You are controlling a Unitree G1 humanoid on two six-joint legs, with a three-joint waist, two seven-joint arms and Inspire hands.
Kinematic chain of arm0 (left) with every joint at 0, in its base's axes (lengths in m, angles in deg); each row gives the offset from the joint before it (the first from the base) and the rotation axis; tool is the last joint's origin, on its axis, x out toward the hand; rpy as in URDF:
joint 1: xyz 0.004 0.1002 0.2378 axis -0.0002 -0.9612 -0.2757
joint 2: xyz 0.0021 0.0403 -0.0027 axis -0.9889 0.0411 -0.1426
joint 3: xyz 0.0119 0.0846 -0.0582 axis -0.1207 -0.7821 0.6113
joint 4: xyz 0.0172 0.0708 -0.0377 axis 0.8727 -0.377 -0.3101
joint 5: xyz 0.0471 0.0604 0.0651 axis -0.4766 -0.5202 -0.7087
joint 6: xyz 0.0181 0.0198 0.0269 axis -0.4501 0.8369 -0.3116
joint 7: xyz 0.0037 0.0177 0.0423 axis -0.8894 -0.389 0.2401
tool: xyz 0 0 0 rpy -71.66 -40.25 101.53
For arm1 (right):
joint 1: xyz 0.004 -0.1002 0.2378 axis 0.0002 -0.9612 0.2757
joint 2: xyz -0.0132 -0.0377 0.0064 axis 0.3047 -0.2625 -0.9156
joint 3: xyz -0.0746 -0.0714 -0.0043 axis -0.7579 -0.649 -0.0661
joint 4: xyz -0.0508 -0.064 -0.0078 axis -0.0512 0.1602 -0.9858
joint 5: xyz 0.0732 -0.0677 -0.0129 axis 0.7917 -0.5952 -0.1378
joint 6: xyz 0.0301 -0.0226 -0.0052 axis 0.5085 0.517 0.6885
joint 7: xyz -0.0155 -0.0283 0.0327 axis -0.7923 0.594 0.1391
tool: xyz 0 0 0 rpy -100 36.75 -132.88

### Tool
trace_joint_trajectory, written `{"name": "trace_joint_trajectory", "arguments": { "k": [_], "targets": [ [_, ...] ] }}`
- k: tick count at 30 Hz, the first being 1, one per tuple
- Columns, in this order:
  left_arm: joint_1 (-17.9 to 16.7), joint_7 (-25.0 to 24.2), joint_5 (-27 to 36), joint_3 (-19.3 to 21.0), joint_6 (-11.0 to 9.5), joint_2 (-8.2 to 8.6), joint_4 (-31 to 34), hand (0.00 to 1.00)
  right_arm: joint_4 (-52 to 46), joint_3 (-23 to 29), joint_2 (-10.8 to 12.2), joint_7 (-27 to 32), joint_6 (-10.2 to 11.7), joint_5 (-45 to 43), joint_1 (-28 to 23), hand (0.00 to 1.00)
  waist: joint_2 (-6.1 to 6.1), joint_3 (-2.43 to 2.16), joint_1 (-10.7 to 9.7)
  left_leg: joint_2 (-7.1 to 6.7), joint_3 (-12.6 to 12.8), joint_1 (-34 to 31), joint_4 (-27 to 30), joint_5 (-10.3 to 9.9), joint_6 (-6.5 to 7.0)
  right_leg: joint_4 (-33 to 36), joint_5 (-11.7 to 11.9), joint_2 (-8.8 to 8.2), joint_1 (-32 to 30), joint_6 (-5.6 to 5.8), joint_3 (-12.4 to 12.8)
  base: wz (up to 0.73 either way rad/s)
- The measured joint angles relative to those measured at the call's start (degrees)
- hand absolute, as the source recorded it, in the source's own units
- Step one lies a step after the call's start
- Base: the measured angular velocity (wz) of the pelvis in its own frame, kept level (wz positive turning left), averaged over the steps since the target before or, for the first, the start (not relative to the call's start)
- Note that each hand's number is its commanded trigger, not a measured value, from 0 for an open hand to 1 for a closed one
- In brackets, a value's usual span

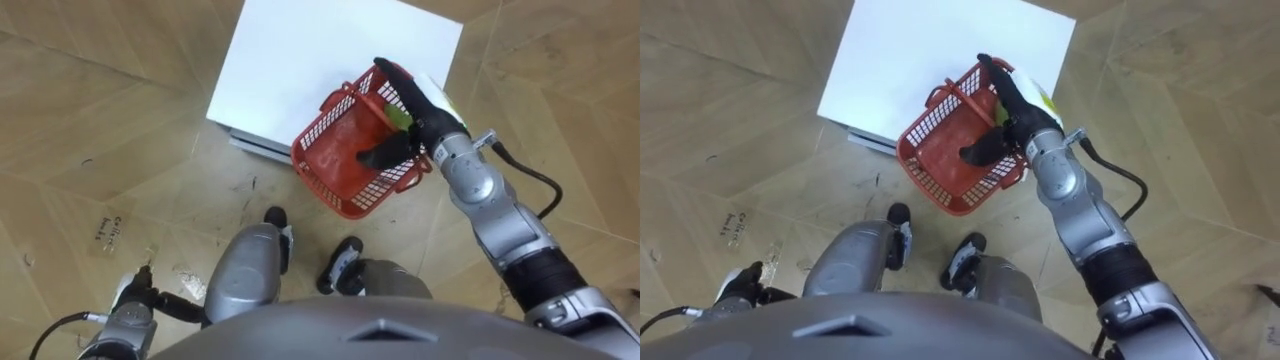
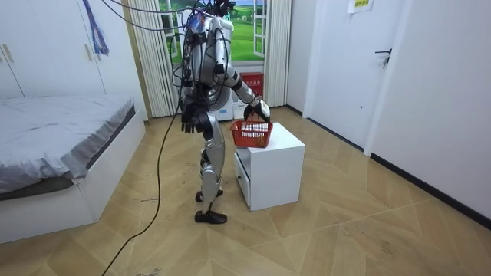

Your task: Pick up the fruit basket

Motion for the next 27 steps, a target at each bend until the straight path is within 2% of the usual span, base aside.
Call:
{"name": "trace_joint_trajectory", "arguments": {
  "k": [12,18,20,22,23,24,27],
  "targets": [
    [-0.06,1.34,-0.02,0.01,0.51,0.6,0.0,0.0,-0.18,-0.02,0.01,4.76,0.0,-0.02,-0.16,0.0,0.01,-0.03,0.1,0.06,0.52,0.93,-0.05,0.01,0.0,-0.04,0.0,-0.01,0.41,0.0,0.14,-0.02],
    [-1.41,2.67,0.01,0.14,0.96,0.91,-0.29,0.0,-5.74,0.63,0.06,6.14,0.02,-0.03,-2.13,0.0,0.45,-0.2,0.03,-0.04,0.54,3.0,-0.59,0.01,0.0,-0.24,0.0,-0.01,2.14,0.0,0.37,0.0],
    [-1.52,2.73,0.08,0.09,1.21,1.09,-0.77,0.0,-7.14,0.62,0.02,6.64,0.25,0.65,-2.55,0.0,1.14,-0.23,0.02,-0.1,0.54,4.85,-1.05,-0.02,-0.01,-0.73,0.01,0.03,3.98,0.01,0.35,0.0],
    [-1.53,2.73,0.08,0.08,1.32,1.42,-0.78,0.0,-7.16,0.54,0.02,6.66,0.27,1.27,-2.7,0.0,1.73,-0.43,0.14,-0.2,0.57,5.83,-1.58,-0.02,-0.01,-1.1,0.02,0.04,4.93,0.04,0.4,0.0],
    [-1.53,2.73,0.08,0.08,1.32,1.77,-0.97,0.0,-7.14,0.51,0.02,6.63,0.27,1.24,-2.89,0.0,2.24,-0.74,0.14,-0.24,0.71,6.14,-1.86,-0.01,-0.01,-1.08,0.02,0.0,5.11,0.04,0.51,-0.08],
    [-1.57,2.71,0.06,0.12,1.36,2.1,-1.04,0.0,-7.13,0.51,0.02,6.53,0.27,1.11,-3.14,0.0,2.77,-0.7,0.21,-0.26,0.92,6.82,-2.02,-0.01,0.0,-1.12,0.02,-0.02,5.65,0.05,0.59,-0.07],
    [-1.72,2.7,-0.22,0.25,1.38,2.23,-1.02,0.0,-7.14,0.51,-0.04,6.31,0.27,0.8,-4.41,0.0,3.55,-1.08,0.23,-0.28,1.01,8.01,-2.46,0.0,-0.01,-1.11,-0.01,-0.07,6.57,0.1,0.7,-0.02]
  ]
}}
